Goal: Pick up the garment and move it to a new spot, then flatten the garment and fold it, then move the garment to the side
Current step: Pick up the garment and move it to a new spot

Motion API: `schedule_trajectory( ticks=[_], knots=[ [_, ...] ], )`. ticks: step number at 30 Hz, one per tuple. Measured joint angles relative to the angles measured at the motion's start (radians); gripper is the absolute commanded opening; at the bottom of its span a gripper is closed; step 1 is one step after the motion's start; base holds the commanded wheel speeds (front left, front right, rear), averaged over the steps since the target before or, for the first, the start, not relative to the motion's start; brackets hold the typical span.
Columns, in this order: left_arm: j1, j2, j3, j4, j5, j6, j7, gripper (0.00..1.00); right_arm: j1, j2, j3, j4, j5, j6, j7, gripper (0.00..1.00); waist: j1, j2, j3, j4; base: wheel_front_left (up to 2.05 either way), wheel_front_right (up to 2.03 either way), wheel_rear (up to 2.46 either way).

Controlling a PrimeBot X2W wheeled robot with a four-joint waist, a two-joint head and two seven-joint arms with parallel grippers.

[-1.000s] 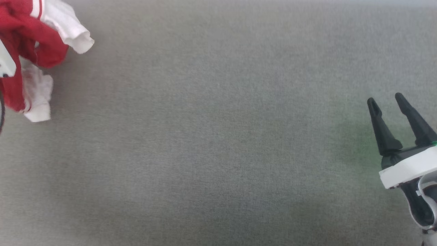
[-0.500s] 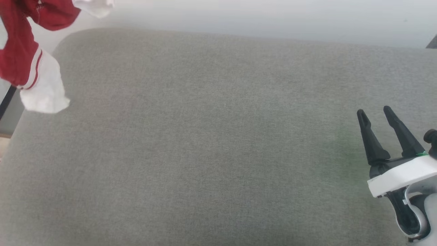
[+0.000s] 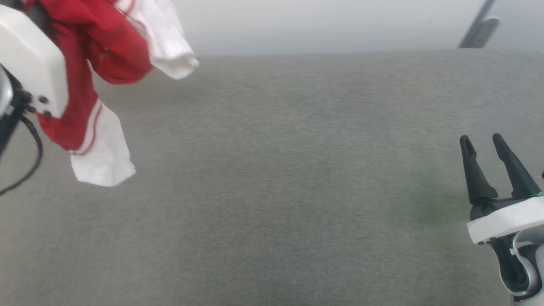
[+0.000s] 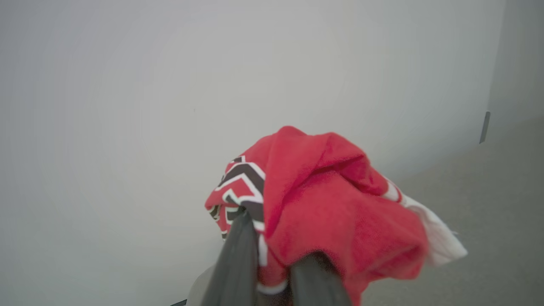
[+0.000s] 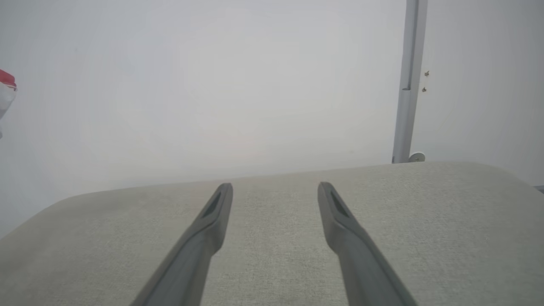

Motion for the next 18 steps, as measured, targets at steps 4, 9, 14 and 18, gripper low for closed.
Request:
schedule_trajectory(
  ticks=[4,9,14,18],
  knots=[
    [0.015,-0.014,-0.035,-0.053,0.001,0.011,0.042,0.00,0.001,-0.001,-0.008,0.011,0.000,0.000,-0.010,1.00,0.0000,0.0000,0.000,-0.059,0.00,0.00,0.00],
    [0.017,-0.054,-0.090,-0.082,0.006,0.022,0.073,0.00,0.000,0.001,-0.012,0.030,0.009,0.000,-0.026,1.00,0.0000,0.0000,0.005,-0.135,0.00,0.00,0.00],
    [0.045,-0.107,-0.162,-0.075,0.007,0.029,0.099,0.00,0.001,0.015,-0.007,0.040,0.009,0.000,-0.040,1.00,0.0000,0.0000,0.016,-0.200,0.00,0.00,0.00],
    [0.091,-0.155,-0.221,-0.034,0.003,0.034,0.103,0.00,0.000,0.031,0.013,0.056,0.011,0.000,-0.049,1.00,0.0000,0.0000,0.031,-0.238,0.00,0.00,0.00]
  ],
)
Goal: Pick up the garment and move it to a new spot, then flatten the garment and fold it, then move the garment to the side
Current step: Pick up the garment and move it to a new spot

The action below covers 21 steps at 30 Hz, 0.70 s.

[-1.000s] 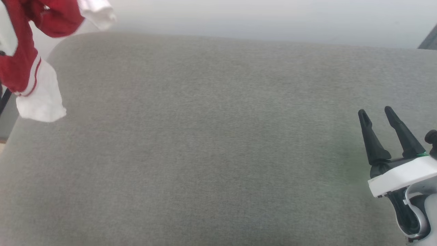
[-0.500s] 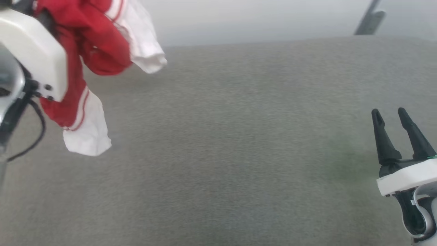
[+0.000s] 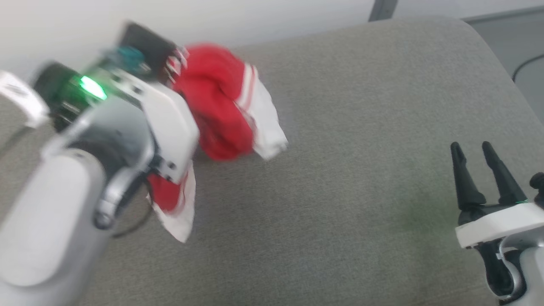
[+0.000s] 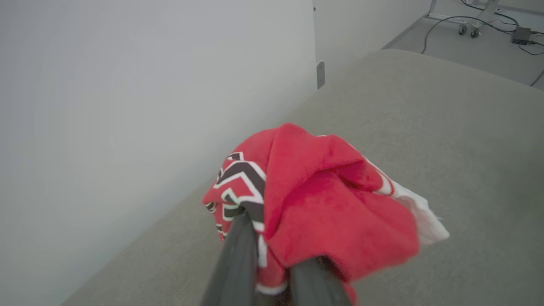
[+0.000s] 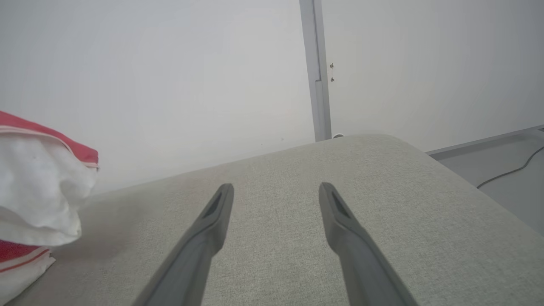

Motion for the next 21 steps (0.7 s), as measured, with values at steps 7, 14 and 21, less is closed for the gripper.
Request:
schedule_trajectory(
  ticks=[7,14,21],
  knots=[
    [0.087,-0.071,-0.083,0.131,-0.019,-0.003,-0.016,0.00,-0.029,0.014,0.054,0.037,0.023,0.000,-0.023,1.00,0.0000,0.0000,0.037,-0.044,0.00,0.00,0.00],
    [0.130,-0.133,-0.137,0.324,-0.046,-0.027,-0.071,0.00,-0.071,0.015,0.111,0.077,0.052,0.000,-0.048,1.00,0.0000,0.0000,0.074,-0.069,0.00,0.00,0.00],
    [0.128,-0.177,-0.161,0.503,-0.056,-0.057,-0.125,0.29,-0.111,0.010,0.153,0.109,0.072,0.000,-0.067,1.00,0.0000,0.0000,0.105,-0.077,0.00,0.00,0.00]
  ],
)
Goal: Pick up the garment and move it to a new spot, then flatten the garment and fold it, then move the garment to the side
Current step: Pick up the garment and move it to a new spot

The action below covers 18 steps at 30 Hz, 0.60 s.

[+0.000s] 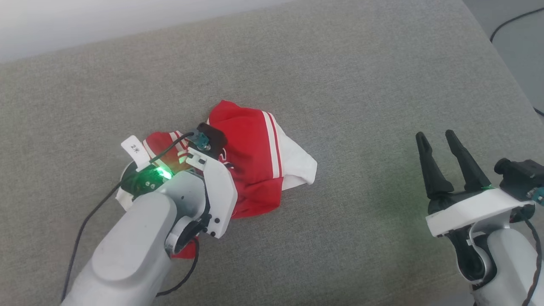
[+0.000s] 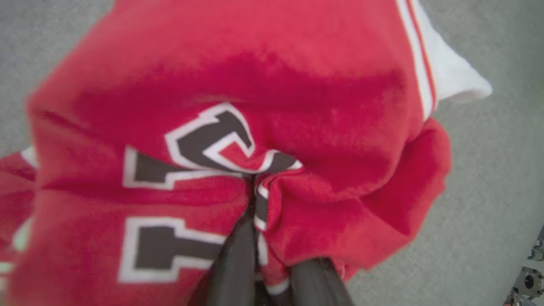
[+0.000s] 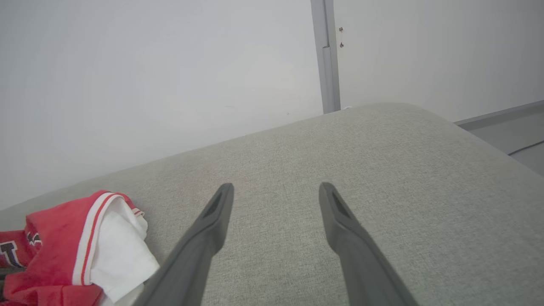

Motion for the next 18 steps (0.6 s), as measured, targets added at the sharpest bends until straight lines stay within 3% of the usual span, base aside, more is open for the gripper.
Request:
schedule_trajectory(
  ticks=[2,3,4,8,18],
  knots=[
    [-0.013,-0.012,-0.002,0.038,-0.002,-0.006,-0.009,0.39,-0.007,-0.002,0.007,0.009,0.007,0.000,-0.004,1.00,0.0000,0.0000,0.002,0.003,0.00,0.00,0.00],
    [-0.019,-0.017,-0.002,0.054,-0.006,-0.011,-0.014,0.62,-0.011,-0.004,0.009,0.015,0.007,0.000,-0.008,1.00,0.0000,0.0000,0.003,0.006,0.00,0.00,0.00],
    [-0.023,-0.026,0.000,0.066,-0.013,-0.016,-0.023,1.00,-0.014,-0.007,0.011,0.019,0.008,0.000,-0.008,1.00,0.0000,0.0000,0.002,0.009,0.00,0.00,0.00],
    [-0.034,-0.048,0.004,0.092,-0.042,-0.039,-0.055,1.00,-0.016,-0.019,0.020,0.026,0.014,0.000,-0.012,1.00,0.0000,0.0000,-0.008,0.030,0.00,0.00,0.00],
    [-0.032,0.003,0.070,-0.002,-0.063,-0.062,-0.233,1.00,0.003,-0.048,0.007,0.041,0.007,0.000,-0.018,1.00,0.0000,0.0000,-0.071,0.107,0.00,0.00,0.00]
  ],
)
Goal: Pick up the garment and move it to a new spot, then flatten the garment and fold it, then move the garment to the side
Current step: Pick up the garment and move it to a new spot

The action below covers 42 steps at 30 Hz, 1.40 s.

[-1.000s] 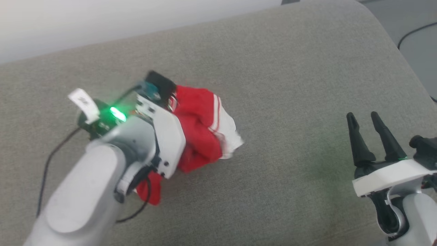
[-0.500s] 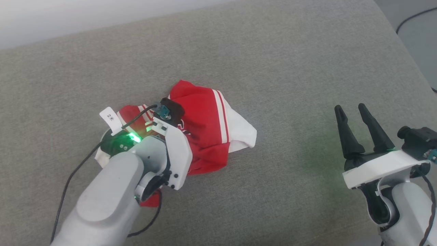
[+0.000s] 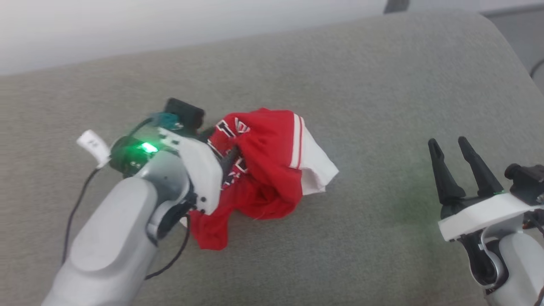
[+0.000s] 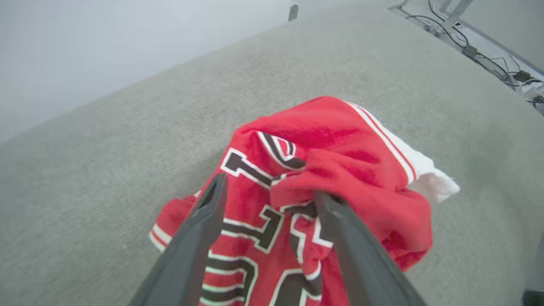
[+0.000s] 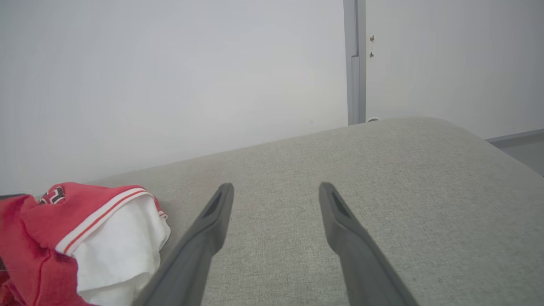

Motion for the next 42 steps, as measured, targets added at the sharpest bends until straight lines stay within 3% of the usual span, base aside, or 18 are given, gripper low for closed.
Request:
schedule_trajectory(
  ticks=[5,15,24,34,42],
  knots=[
    [0.062,0.046,0.061,-0.067,-0.002,0.013,-0.125,1.00,0.021,-0.012,-0.012,0.005,-0.011,0.000,0.000,1.00,0.0000,0.0000,-0.046,0.041,0.00,0.00,0.00],
    [0.272,0.134,0.198,-0.188,-0.003,0.082,-0.351,1.00,0.079,-0.017,-0.062,0.008,-0.041,0.000,0.019,1.00,0.0000,0.0000,-0.135,0.121,0.00,0.00,0.00],
    [0.484,0.198,0.314,-0.259,-0.035,0.134,-0.454,1.00,0.136,-0.001,-0.108,-0.014,-0.067,0.000,0.042,1.00,0.0000,0.0000,-0.203,0.175,0.00,0.00,0.00],
    [0.638,0.204,0.412,-0.267,-0.072,0.159,-0.571,1.00,0.188,0.024,-0.148,-0.046,-0.090,0.000,0.061,1.00,0.0000,0.0000,-0.236,0.204,0.00,0.00,0.00],
    [0.721,0.195,0.446,-0.288,-0.103,0.173,-0.607,1.00,0.210,0.041,-0.170,-0.066,-0.100,0.000,0.073,1.00,0.0000,0.0001,-0.242,0.212,0.00,0.00,0.00]
  ],
)
